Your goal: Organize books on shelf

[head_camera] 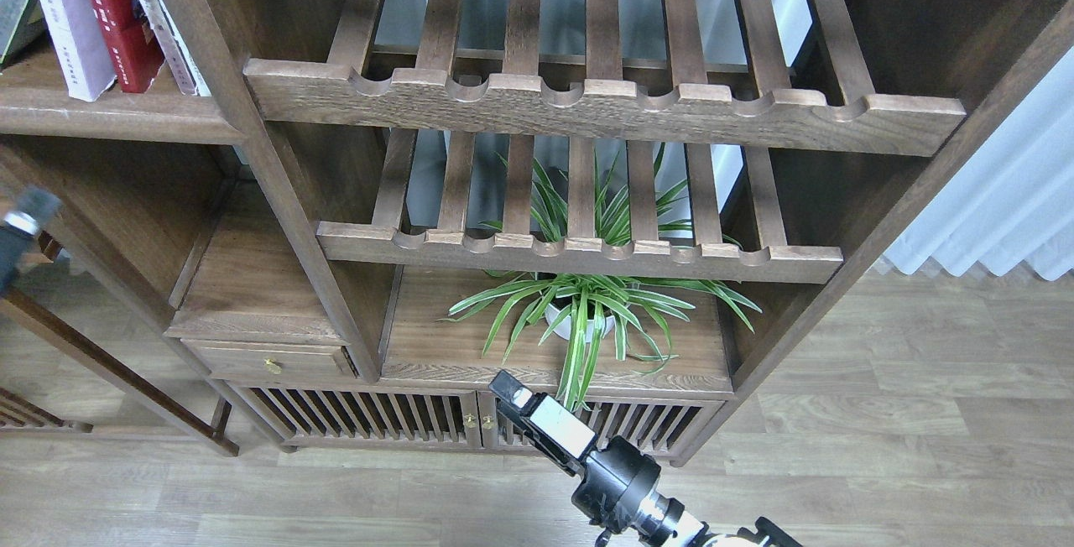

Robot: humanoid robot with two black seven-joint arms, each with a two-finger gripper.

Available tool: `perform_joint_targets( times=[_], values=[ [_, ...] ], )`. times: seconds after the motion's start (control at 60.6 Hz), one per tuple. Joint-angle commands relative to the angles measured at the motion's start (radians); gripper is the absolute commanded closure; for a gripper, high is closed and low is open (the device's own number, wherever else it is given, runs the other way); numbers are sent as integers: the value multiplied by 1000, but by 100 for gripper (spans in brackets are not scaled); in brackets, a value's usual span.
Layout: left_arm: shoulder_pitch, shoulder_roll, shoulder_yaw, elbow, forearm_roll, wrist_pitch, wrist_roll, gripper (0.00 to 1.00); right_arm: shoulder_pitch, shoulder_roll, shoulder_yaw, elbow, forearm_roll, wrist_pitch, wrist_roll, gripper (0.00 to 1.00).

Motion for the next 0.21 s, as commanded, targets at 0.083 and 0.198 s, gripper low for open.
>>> perform_joint_targets(
  times=[0.083, 0.198],
  values=[
    [48, -72, 119, 123, -13, 0, 0, 0, 39, 0, 0, -78, -2, 0, -1, 0],
    [50, -72, 156, 161, -33, 0, 0, 0, 44, 0, -11, -78, -11, 0, -11, 0]
  ],
)
